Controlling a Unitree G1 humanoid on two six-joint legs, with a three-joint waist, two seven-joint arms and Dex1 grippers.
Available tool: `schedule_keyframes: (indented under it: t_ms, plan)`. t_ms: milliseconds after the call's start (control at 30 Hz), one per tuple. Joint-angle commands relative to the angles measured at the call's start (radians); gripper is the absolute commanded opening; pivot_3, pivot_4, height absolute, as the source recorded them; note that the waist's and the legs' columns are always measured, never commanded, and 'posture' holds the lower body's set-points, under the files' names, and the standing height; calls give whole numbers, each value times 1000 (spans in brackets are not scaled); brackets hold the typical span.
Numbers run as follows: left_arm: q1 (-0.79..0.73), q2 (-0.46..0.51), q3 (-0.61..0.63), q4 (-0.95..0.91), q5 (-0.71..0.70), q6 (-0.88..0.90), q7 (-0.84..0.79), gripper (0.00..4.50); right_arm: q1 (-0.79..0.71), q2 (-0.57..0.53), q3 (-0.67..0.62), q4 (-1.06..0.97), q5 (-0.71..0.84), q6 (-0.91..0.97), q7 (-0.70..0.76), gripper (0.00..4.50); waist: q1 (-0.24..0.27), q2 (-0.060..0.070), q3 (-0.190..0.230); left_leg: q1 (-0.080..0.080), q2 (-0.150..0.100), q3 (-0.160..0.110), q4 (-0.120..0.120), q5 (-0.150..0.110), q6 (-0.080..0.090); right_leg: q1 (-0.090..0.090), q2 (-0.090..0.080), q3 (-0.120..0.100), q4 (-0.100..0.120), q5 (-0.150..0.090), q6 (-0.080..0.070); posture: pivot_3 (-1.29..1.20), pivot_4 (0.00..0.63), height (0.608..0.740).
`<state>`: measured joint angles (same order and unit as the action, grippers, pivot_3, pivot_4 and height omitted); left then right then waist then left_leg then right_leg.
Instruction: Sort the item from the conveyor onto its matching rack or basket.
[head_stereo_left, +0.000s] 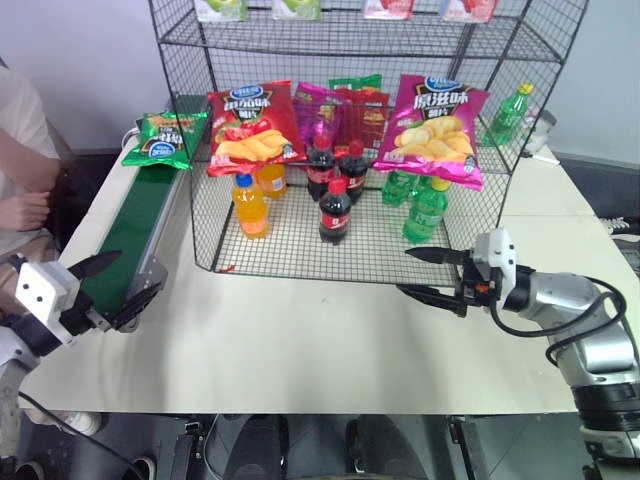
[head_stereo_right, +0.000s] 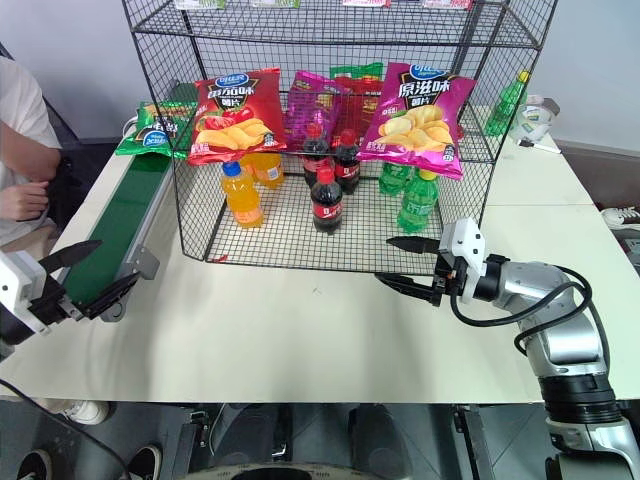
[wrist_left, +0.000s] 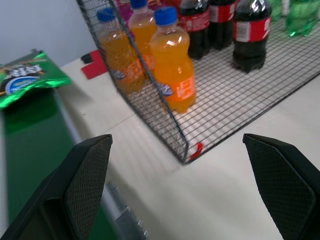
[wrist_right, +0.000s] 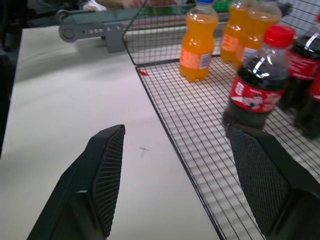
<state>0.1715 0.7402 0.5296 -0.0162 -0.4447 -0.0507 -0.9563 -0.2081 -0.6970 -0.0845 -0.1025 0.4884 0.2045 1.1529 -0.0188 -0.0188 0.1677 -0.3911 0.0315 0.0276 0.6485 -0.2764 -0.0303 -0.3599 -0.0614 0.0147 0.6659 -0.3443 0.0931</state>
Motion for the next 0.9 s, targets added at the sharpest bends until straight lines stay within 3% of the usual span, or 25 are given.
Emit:
schedule_keyframes:
  t_ms: [33,100,233,467,633,900]
  plan:
    - [35,-4,40,-10,100,-153,44,4500,-25,21,13,-58,39,26,-1,3364,-1,0,0,0,0,0,0,0,0,0,0,0,0,0,0,0,150,739]
    - [43,13,57,33,226,-287,117,4500,-39,45,30,-78,52,45,-9,3364,0,0,0,0,0,0,0,0,0,0,0,0,0,0,0,0,150,739]
    - [63,54,114,118,432,-495,271,4500,-65,65,69,-110,98,118,8,4417,-1,0,0,0,0,0,0,0,0,0,0,0,0,0,0,0,150,739]
    - [141,125,160,182,723,-700,501,4500,-71,92,150,-191,122,169,28,4417,0,0,0,-1,0,0,-2,0,0,-1,-1,0,-1,0,0,0,150,739]
    - [195,168,183,263,927,-783,711,4500,-85,184,192,-164,52,72,-24,4417,-5,-1,-1,-1,0,0,-2,0,0,-2,-1,0,-1,0,0,0,150,739]
    - [259,234,164,385,975,-829,880,4500,-70,213,149,-144,65,27,-47,4417,-18,-2,-1,-2,0,1,-3,0,0,-3,-2,0,-1,0,0,0,150,739]
